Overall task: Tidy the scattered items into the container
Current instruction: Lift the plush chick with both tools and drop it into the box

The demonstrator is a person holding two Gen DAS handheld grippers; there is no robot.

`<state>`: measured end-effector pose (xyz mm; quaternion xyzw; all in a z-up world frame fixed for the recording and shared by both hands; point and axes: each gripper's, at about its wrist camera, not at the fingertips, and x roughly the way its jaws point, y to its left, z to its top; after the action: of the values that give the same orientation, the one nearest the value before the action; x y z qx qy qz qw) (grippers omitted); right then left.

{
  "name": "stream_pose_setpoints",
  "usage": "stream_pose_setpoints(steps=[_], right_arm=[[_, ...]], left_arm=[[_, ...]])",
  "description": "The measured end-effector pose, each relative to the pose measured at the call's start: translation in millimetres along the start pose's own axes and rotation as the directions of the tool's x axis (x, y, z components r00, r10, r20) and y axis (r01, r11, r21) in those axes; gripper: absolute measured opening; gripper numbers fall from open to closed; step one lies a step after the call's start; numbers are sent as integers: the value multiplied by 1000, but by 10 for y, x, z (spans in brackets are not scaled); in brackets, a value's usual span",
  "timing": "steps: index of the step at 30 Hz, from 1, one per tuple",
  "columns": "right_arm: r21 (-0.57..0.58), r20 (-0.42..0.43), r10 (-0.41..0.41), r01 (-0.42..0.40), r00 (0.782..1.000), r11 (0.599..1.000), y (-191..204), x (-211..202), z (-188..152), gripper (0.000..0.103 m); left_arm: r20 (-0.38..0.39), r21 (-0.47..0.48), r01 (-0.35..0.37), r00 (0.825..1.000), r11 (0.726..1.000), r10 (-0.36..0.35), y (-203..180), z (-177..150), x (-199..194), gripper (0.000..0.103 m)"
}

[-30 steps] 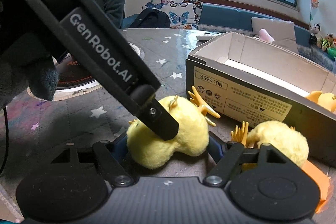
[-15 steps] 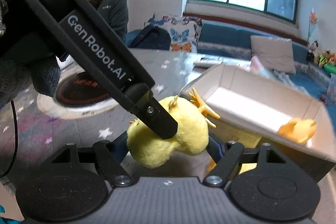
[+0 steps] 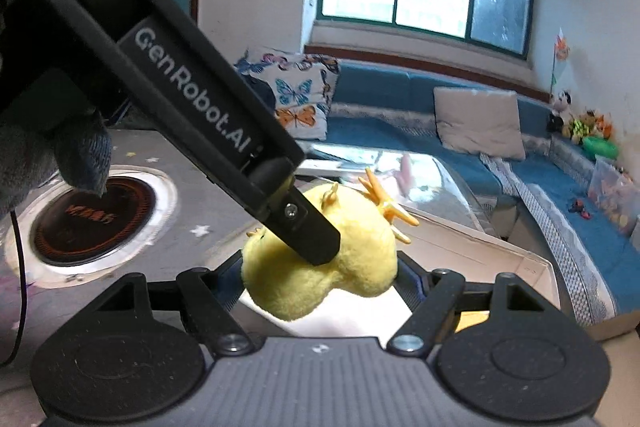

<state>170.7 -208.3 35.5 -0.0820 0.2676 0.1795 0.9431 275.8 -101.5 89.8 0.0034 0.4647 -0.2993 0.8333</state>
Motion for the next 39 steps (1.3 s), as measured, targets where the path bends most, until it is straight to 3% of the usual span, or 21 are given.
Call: stream_pose_setpoints(steps=[7, 18, 29, 39], right_arm=[[47, -97, 27, -22, 995, 999, -381, 413, -50, 77], [36, -236, 29, -21, 971, 999, -428, 796, -157, 77], [31, -227, 6, 1, 974, 1000, -434, 770, -175, 79], [47, -111, -36, 41, 993, 998, -402, 364, -150, 82]], left_arm=[[-56, -39, -15, 998, 999, 13, 167, 207, 524, 36], [-105, -72, -13, 994, 997, 5, 298, 250, 915, 36], [-87, -62, -29, 996, 998, 24, 250, 195, 824, 37], [-22, -53, -54, 998, 997, 53, 176, 90, 556, 37]])
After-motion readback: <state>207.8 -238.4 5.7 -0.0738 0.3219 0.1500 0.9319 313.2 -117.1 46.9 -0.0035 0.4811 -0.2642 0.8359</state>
